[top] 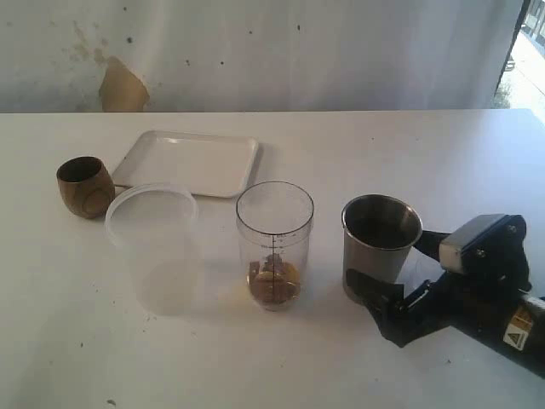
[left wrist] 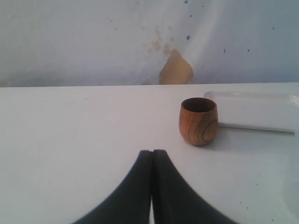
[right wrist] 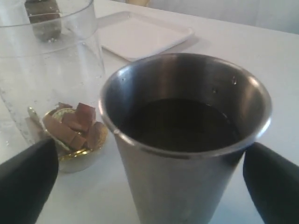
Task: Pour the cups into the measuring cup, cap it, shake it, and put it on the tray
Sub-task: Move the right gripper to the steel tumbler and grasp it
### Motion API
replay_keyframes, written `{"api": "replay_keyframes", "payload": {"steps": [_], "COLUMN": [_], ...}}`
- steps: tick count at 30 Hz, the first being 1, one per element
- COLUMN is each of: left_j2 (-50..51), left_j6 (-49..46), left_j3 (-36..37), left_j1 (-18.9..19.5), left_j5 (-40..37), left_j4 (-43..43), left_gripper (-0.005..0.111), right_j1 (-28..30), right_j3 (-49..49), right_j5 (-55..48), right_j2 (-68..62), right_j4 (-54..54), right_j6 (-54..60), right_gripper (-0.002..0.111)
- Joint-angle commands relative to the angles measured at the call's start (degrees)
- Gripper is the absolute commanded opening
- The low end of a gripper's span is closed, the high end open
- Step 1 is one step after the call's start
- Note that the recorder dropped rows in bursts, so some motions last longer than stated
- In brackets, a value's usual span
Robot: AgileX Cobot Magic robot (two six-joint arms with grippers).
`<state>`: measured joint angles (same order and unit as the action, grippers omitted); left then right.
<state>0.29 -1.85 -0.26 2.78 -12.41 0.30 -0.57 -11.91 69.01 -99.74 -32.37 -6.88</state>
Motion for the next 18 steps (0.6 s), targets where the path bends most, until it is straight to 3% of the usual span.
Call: {"api": "replay_keyframes", "payload": {"steps": [1, 18], "left_j2": [-0.29, -0.29], "left_j6": [0.29, 0.29], "left_j3": [0.26, 0.26], "left_j1": [0.04, 0.04], "left_j5": [0.41, 0.41], "left_j4": [0.15, 0.15], "left_gripper": [0.000, 0.000], "right_j1": [-0.07, -0.07], "right_j3": [-3.69, -9.48], "right_j5": [0.96, 0.96], "right_j2": [-3.69, -12.63], "right_j4": [-0.68, -0.68], "right_j6": [0.69, 0.69], "right_gripper": [0.105, 0.105]}}
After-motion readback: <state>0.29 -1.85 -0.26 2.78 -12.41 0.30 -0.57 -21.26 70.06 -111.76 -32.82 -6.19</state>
